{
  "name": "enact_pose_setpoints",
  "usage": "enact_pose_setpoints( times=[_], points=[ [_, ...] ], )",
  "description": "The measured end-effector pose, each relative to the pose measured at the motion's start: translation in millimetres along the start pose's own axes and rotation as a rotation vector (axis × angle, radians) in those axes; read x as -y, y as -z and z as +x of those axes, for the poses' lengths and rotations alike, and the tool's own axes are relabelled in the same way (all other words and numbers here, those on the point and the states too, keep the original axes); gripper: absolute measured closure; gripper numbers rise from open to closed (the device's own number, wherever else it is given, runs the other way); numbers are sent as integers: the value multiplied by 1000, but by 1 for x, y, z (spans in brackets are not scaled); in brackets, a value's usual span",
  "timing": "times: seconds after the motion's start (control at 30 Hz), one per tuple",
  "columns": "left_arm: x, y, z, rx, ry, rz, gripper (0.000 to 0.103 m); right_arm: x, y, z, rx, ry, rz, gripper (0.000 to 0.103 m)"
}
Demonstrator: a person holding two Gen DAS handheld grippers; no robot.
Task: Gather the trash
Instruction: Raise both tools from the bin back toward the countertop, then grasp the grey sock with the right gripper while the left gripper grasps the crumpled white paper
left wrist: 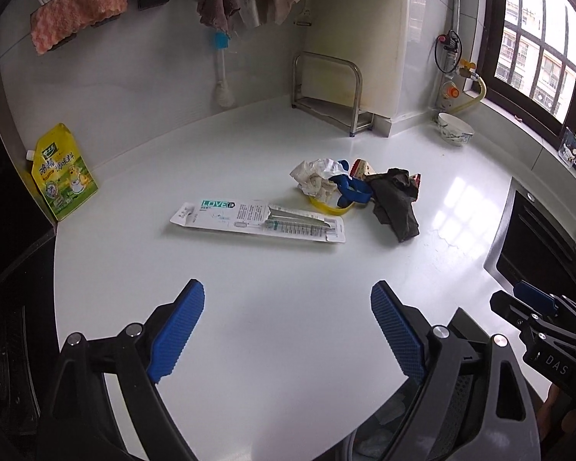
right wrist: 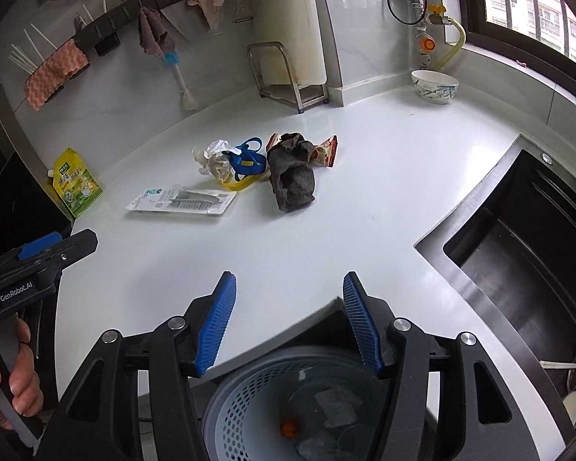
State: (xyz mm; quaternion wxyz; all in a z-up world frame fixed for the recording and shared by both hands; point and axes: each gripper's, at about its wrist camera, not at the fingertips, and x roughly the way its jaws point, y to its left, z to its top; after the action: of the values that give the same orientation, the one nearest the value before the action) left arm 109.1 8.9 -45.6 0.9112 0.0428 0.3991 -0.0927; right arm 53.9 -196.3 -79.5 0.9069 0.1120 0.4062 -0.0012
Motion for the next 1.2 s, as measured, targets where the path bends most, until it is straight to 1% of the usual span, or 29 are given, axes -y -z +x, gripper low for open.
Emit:
enact_pose_setpoints(
  times=[0.17, 0.33, 0.63, 0.7, 0.87, 1.03, 1.2],
  points=[
    [-13, -24, 32, -4, 28, 29, 16, -6, -25, 28, 16, 41, 30, 46],
    [-18, -44, 64, -13, 65, 54, 16, -10, -45, 59, 17, 81, 47, 44],
    [-17, -71, 119, -29, 135, 100, 16, -14, -72, 104, 11, 110, 85, 42],
    [-16, -77, 128, -30, 151, 106, 16, -15, -76, 112, 8, 116, 97, 40],
    [-12, -89, 146, -31, 187, 142, 16, -18, -87, 131, 3, 139, 103, 40],
    [-10, -95, 161, -31, 212, 164, 16, -14, -95, 150, -11, 168, 117, 38],
    [-10, -98, 170, -37, 230, 165, 16, -11, -98, 167, -39, 175, 125, 38]
  ],
)
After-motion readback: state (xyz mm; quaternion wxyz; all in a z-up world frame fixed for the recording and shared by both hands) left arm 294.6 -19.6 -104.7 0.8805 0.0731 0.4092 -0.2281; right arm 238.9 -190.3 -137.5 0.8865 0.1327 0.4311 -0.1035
